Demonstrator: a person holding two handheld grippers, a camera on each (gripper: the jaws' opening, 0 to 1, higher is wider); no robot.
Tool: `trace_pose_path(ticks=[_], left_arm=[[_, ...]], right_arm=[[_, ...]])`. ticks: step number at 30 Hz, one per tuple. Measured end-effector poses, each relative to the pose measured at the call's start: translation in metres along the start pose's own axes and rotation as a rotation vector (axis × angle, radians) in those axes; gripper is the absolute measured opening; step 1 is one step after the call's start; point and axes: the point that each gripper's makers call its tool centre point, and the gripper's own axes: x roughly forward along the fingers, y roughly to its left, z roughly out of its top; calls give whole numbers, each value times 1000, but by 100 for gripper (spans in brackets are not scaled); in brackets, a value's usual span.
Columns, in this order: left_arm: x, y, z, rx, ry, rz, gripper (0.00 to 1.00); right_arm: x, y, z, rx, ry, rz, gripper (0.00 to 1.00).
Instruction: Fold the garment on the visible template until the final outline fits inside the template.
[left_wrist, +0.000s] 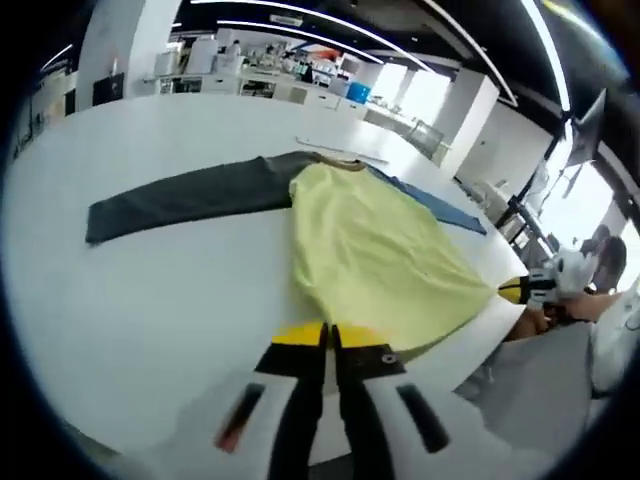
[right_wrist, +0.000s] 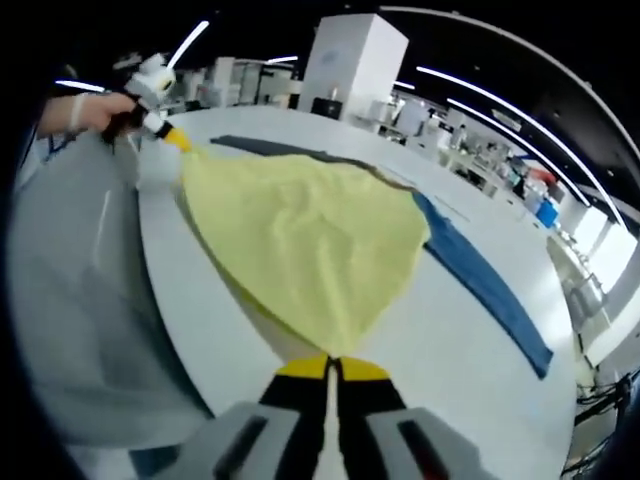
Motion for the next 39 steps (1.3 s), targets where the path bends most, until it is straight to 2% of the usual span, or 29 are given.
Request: trace_pose_path(ticks=[4,6,8,9,11,15,22,26,28,30,35,39], left_arm=[[3,-6,1,0,-4,-28,0],[5,-8,-9,33,35,-11,0],[6,4,-30,29,121,47,0],[8,7,-34,28,132,52,0],[11,10,-38,-8,133,42,0],[16,16,-42,14,163,50,0],[18,18,-50,3,198,52,0],[17,17,-51,-22,195,43,0],[18,18,-53,-19,202,42,0],[21,21,-54,-15,211,40,0],[24,19,-55,-18,216,36,0],[24,20,-60,-28,226,38,0]], right_arm=[[0,-2,-3,-4,8,-3,0],[-1,-2,-5,-4,11,-3,0],[-2,-2,-7,-5,18,-1,0],[-3,-3,-9,-12,20,-2,0],[-5,-4,-13,-20,25,-7,0],[-8,-7,-17,19,29,-16,0],[-9,-8,-17,60,32,-20,0],[-8,-16,-15,164,18,-27,0],[-11,-20,-8,208,2,-40,0],[-12,-23,-9,250,3,-44,4],[-18,-20,-10,281,-5,-57,13],[-17,-17,-14,314,-8,-63,17]])
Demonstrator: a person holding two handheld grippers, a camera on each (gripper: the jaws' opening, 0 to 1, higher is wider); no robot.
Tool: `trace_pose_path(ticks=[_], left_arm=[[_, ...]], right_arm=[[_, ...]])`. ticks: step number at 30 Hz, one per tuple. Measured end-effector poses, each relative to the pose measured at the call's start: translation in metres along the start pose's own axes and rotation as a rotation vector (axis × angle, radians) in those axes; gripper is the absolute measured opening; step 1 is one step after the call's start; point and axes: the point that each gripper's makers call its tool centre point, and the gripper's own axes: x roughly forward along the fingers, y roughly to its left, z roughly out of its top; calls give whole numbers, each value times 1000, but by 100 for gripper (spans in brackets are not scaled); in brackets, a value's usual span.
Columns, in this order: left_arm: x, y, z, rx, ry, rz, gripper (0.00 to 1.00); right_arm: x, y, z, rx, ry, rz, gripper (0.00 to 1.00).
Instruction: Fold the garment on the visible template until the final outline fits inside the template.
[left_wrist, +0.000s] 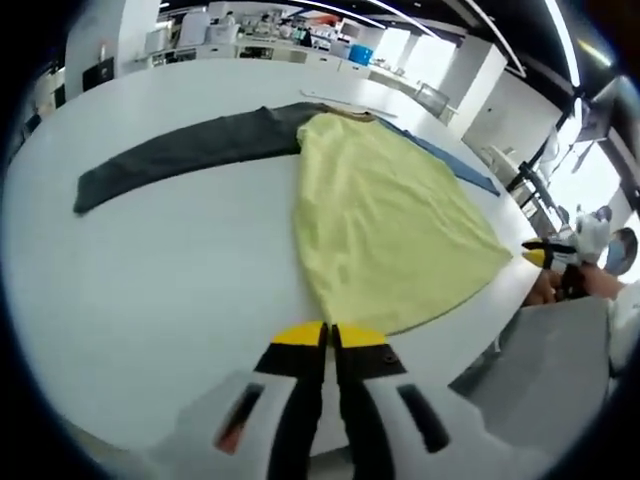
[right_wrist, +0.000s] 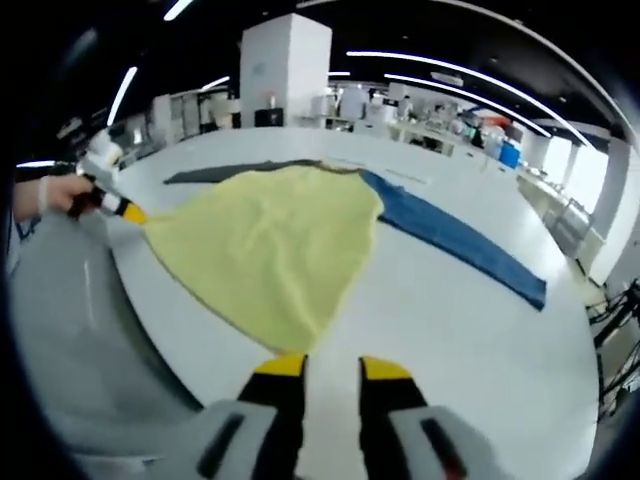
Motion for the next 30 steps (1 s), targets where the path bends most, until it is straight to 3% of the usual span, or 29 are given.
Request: trace_pose_path(ticks=[10,16,30], left_arm=[[1,6,-1,-6,1,6,0],[1,6,-4,-7,-5,14,0],[-2,11,-7,-10,-5,18,0]], right_arm=[[3,6,8,63,-8,36,21],[10,9,16,217,-19,76,23],[37,9,-1,254,57,60,11]])
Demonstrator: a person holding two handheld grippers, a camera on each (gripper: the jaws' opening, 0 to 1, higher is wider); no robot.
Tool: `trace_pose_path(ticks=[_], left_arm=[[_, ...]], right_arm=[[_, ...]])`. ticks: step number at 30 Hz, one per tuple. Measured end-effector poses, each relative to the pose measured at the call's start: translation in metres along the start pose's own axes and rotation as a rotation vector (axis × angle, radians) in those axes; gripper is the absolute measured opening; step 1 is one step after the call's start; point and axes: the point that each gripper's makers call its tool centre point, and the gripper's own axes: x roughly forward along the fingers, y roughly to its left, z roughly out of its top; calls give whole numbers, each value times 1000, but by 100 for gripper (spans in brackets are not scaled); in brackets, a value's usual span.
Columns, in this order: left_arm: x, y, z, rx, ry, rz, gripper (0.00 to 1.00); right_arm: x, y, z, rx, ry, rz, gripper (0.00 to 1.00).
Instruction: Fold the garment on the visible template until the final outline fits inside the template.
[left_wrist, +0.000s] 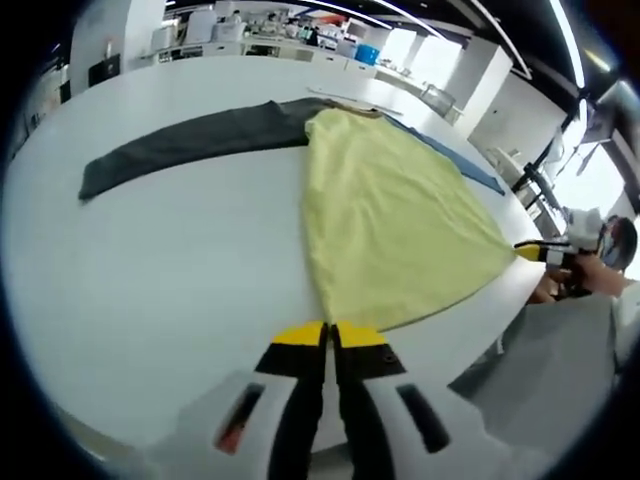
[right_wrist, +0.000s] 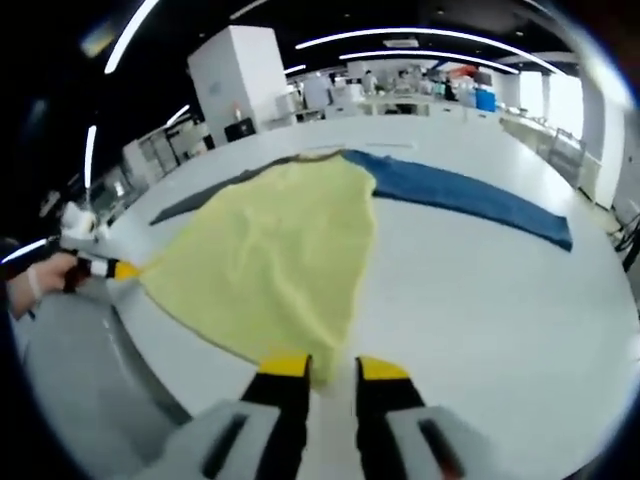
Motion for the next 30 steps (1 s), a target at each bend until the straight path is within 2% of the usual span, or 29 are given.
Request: trace_pose_path(ticks=[2,3,4,7,9,12,17,18,19,20,21,22,23,24,27,28,30], left_arm=[[0,0,0,3,4,-1,0],[0,-1,-1,12,10,-2,0],[-1,-2,-1,15,13,2,0],[-1,-3,-2,21,21,2,0],[1,4,-7,9,45,6,0],[2,0,-13,23,71,16,0],[0,-1,-11,20,61,19,0],[0,0,-11,22,59,19,0],[-1,-1,-10,26,53,17,2],[-1,-1,-9,39,49,11,8],[-2,-1,-9,47,50,9,15],[-3,0,-7,48,44,12,26],[-4,2,-1,47,20,20,31],[-6,4,4,41,-6,17,35],[-7,5,20,32,-93,-22,45],[-10,0,28,48,-135,-24,55],[-13,-5,34,64,-157,-35,72]], right_arm=[[3,-2,-5,-2,19,-11,8],[4,-3,-3,-10,-1,-12,5],[3,-2,-8,5,27,-9,0],[0,-2,-5,20,19,-3,0],[-4,-1,-6,31,23,4,0],[-6,-3,-10,41,35,17,0],[-5,1,-11,49,32,33,0],[-6,3,-8,7,20,59,0],[-8,7,2,-10,-36,92,5],[-9,3,6,-13,-55,80,19],[-9,-2,9,-12,-60,54,45],[-10,-10,20,0,-99,50,64],[-12,-17,28,3,-122,37,75],[-16,-36,42,-8,-164,-7,78],[-25,-72,63,38,-203,-63,75],[-26,-76,65,42,-207,-71,77],[-34,-98,77,56,-233,-103,78]])
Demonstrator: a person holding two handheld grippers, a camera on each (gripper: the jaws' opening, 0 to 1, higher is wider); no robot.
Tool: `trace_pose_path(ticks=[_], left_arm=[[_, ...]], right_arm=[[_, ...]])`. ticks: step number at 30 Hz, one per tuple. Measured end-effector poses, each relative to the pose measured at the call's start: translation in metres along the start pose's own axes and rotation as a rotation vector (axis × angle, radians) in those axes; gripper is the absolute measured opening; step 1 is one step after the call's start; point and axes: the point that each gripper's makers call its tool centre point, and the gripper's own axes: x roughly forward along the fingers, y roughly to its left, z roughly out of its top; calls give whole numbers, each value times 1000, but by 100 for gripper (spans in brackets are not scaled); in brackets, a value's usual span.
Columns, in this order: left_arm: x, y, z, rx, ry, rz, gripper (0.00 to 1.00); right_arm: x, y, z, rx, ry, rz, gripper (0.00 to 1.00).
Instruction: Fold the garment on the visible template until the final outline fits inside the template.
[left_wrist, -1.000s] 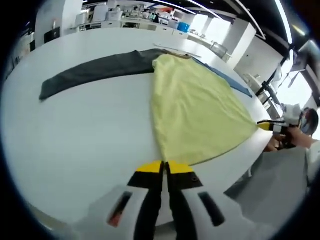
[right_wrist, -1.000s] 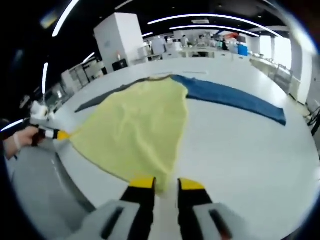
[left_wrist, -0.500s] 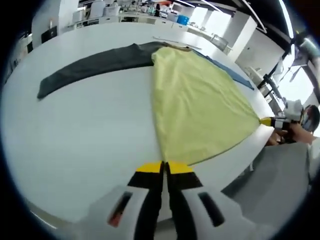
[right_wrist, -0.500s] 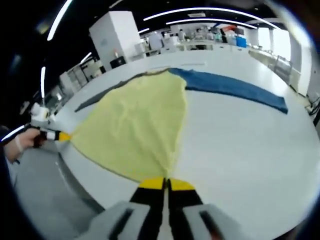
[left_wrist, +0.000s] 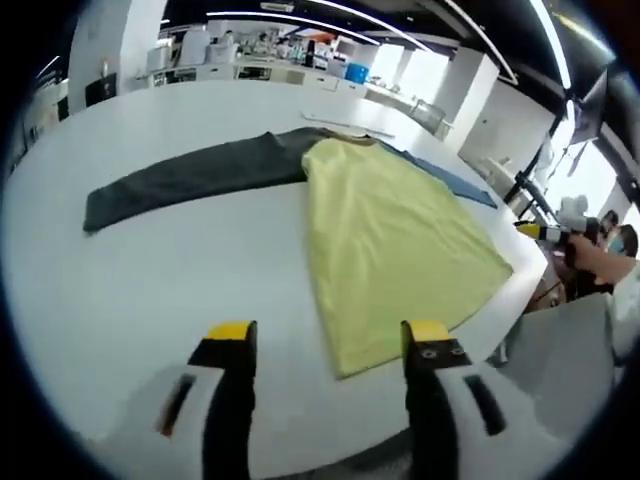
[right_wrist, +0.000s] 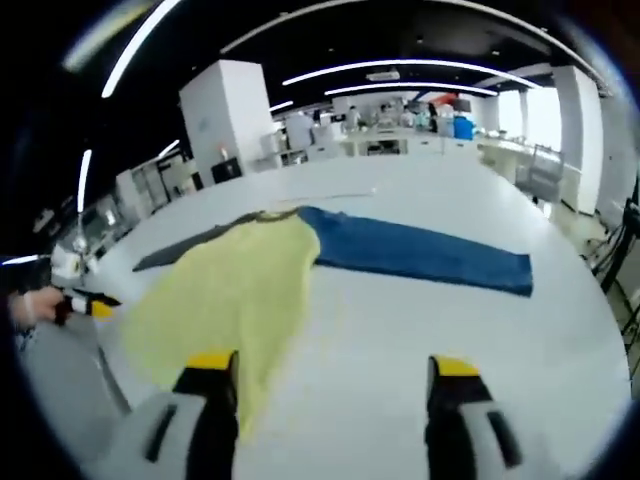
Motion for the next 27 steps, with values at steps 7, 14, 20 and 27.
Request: trace_pose_path(ticks=[7,14,20,27], left_arm=[[-1,-16,7,11,8,-70,88],[1,-9,22,-58,-37,-74,95],[3,-27,47,-121,-147,-144,90],[4,-30,62,-161,-225,-164,88]], right_arm=[[2,-49,18,36,-10,-46,100],[11,-69,22,47,6,-77,100],[30,-72,26,7,34,-60,100],[41,-88,37,5,29,-76,95]])
